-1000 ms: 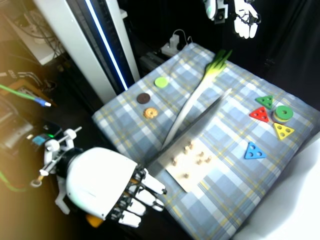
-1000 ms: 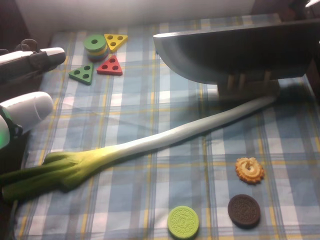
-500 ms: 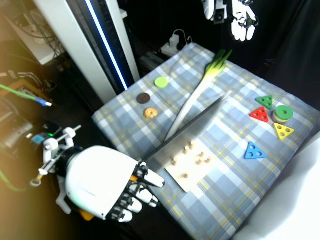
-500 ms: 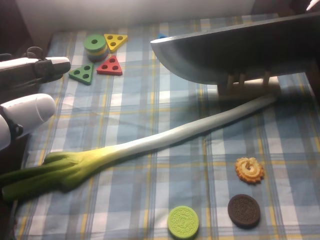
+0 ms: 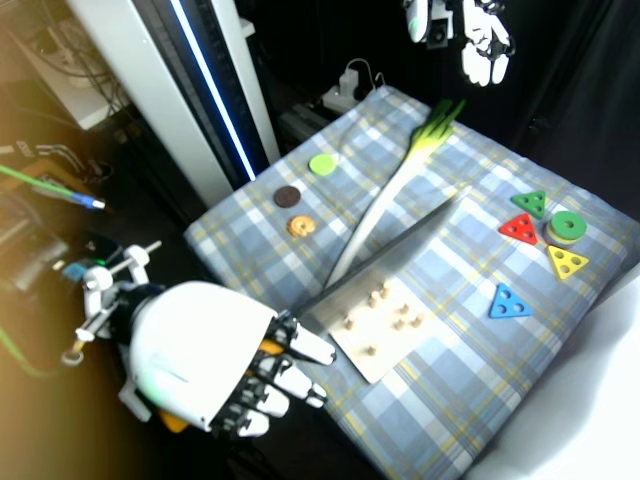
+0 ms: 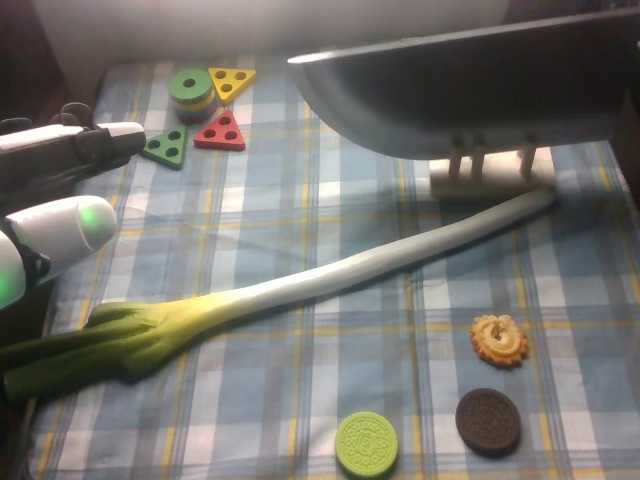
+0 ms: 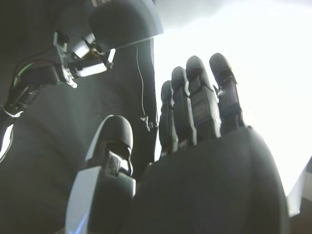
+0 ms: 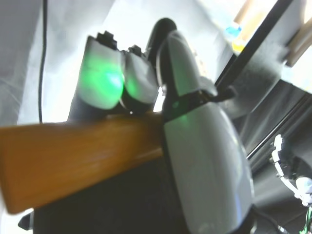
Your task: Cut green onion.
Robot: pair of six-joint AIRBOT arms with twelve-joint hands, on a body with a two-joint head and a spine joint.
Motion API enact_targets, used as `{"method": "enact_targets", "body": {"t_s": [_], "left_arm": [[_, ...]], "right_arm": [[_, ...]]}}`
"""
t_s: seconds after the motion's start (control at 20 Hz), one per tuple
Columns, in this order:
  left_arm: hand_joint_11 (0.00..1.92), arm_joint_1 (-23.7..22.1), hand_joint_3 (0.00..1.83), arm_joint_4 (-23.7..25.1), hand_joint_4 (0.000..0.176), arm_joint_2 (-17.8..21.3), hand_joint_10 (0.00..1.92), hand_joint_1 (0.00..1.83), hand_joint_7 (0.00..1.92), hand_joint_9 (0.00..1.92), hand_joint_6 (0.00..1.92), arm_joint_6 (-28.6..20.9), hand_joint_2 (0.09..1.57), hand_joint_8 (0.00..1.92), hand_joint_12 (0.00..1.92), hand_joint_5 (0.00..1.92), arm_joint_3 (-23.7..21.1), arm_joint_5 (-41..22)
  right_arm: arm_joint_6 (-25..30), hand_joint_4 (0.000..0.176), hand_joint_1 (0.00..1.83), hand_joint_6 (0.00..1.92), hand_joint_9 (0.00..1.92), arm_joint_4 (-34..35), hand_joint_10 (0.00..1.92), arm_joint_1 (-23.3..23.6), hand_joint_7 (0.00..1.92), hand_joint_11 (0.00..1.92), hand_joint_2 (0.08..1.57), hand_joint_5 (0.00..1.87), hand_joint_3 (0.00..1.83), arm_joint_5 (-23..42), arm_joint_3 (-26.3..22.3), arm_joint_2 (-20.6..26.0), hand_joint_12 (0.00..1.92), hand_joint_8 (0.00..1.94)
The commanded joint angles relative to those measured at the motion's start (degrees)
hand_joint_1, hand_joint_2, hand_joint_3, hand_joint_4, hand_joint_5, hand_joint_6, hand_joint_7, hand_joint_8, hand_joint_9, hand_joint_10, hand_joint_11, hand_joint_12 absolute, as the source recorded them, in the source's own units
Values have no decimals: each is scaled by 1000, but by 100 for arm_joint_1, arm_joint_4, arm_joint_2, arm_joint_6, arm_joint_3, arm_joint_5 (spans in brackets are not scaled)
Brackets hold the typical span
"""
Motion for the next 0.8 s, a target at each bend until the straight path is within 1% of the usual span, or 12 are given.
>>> {"method": "enact_targets", "body": {"t_s": [0.0, 0.1, 0.15, 0.2, 0.3, 0.4, 0.45, 0.5, 0.6, 0.65, 0.7, 0.75], "left_arm": [[0, -75, 5, 10, 0, -31, 2, 86, 420, 363, 8, -42, 1508, 8, 598, 388, 44, -573], [0, -89, 0, 53, 0, -44, 2, 96, 445, 373, 6, -32, 1505, 7, 598, 402, 50, -441], [0, -97, 0, 75, 0, -52, 1, 139, 456, 368, 3, -7, 1496, 7, 596, 393, 51, -375], [0, -112, 5, 104, 0, -64, 1, 148, 459, 367, 0, 48, 1494, 1, 633, 400, 47, -284], [0, -150, 3, 148, 0, -95, 1, 140, 446, 364, 2, 182, 1503, 0, 655, 415, 42, -121], [0, -228, 8, 161, 0, -150, 1, 17, 422, 338, 3, 515, 1524, 2, 647, 418, 9, 122], [0, -297, 3, 161, 0, -190, 4, 0, 394, 309, 2, 790, 1517, 1, 569, 393, -24, 320], [0, -332, 3, 165, 0, -207, 4, 0, 394, 309, 2, 884, 1517, 1, 569, 393, -36, 392], [3, -490, 0, 217, 0, -314, 4, 0, 361, 321, 2, 1177, 1513, 0, 589, 398, -61, 716], [0, -653, 0, 276, 0, -438, 2, 0, 352, 312, 1, 1424, 1512, 1, 532, 392, -61, 1036], [0, -662, 0, 279, 0, -445, 2, 0, 352, 312, 1, 1455, 1512, 1, 532, 392, -62, 1054], [0, -793, 1, 327, 0, -535, 5, 0, 412, 346, 5, 1694, 1519, 6, 651, 437, -63, 1291]], "right_arm": [[38, 157, 1279, 1921, 1407, 181, 1921, 90, 1217, 1500, 1286, 954, 9, 887, 13, 44, 1921, 1941], [38, 163, 1258, 1921, 1403, 183, 1921, 90, 1211, 1497, 1289, 953, 5, 931, 12, 45, 1921, 1941], [39, 160, 1352, 1921, 1402, 183, 1921, 90, 1200, 1495, 1268, 930, 0, 949, 5, 45, 1921, 1941], [39, 167, 1454, 1921, 1415, 183, 1921, 90, 1215, 1489, 1235, 934, 0, 970, -13, 45, 1921, 1941], [39, 174, 1432, 1921, 1422, 184, 1921, 90, 1239, 1487, 1229, 981, 0, 1046, -53, 46, 1921, 1941], [40, 176, 1324, 1921, 1442, 203, 1921, 90, 1273, 1503, 1233, 1019, 0, 1197, -96, 58, 1921, 1941], [40, 176, 1437, 1921, 1453, 302, 1921, 91, 1271, 1515, 1218, 1009, 0, 1380, -124, 85, 1921, 1941], [40, 176, 1437, 1921, 1453, 343, 1921, 91, 1271, 1515, 1218, 1009, 0, 1450, -139, 105, 1921, 1941], [40, 176, 1561, 1921, 1444, 456, 1921, 91, 1284, 1499, 1195, 1078, 0, 1626, -196, 191, 1921, 1941], [40, 176, 1591, 1921, 1449, 494, 1921, 91, 1289, 1503, 1185, 1083, 0, 1685, -222, 230, 1921, 1941], [40, 176, 1591, 1921, 1449, 494, 1921, 91, 1289, 1503, 1185, 1083, 0, 1687, -225, 233, 1921, 1941], [40, 176, 1604, 1921, 1477, 494, 1921, 91, 1316, 1520, 1182, 1102, 0, 1693, -241, 235, 1921, 1941]]}}
